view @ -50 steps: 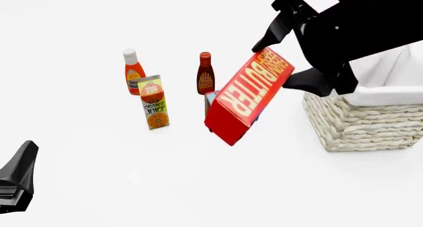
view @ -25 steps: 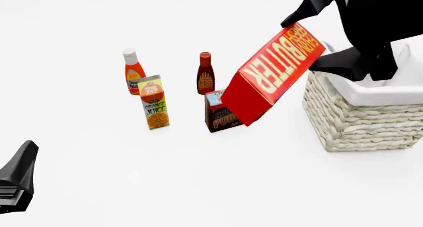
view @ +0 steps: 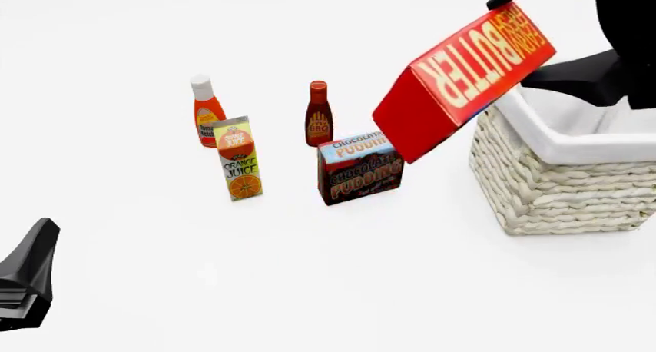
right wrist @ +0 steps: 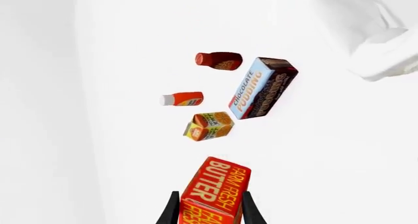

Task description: Pick the butter and place it in the basket.

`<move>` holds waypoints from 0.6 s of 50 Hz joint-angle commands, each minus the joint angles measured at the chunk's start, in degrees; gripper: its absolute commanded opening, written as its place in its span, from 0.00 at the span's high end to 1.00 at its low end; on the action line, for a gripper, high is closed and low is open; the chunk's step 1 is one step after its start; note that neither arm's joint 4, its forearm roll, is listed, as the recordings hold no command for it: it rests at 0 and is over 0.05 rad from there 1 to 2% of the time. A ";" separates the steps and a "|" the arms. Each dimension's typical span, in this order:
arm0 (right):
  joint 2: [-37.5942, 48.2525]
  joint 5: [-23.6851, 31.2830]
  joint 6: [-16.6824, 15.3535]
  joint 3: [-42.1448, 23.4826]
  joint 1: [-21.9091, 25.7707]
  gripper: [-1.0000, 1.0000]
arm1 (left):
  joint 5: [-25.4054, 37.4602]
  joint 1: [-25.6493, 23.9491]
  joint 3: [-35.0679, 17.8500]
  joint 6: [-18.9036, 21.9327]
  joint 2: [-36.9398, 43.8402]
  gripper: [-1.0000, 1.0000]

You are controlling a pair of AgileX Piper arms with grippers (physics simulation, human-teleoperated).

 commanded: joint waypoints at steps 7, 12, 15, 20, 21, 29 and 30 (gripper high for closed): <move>-1.93 -0.27 2.45 -1.06 -4.10 1.00 | 0.00 0.00 0.00 0.00 0.00 0.00; -2.90 -0.17 2.60 -0.49 -6.09 1.00 | 0.00 0.00 0.00 0.00 0.00 0.00; -3.26 -0.10 2.75 -0.32 -6.71 1.00 | 0.00 0.00 0.00 0.00 0.00 0.00; -3.95 0.17 3.15 -0.43 -8.18 1.00 | 0.00 0.00 0.00 0.00 0.00 0.00; -4.05 0.23 3.18 -0.43 -8.46 1.00 | 0.00 0.00 0.00 0.00 0.00 0.00; -4.79 -0.13 4.09 0.59 -11.00 1.00 | 0.00 0.00 0.00 0.00 0.00 0.00; -4.97 -0.08 4.19 0.60 -11.58 1.00 | 0.00 0.00 0.00 0.00 0.00 0.00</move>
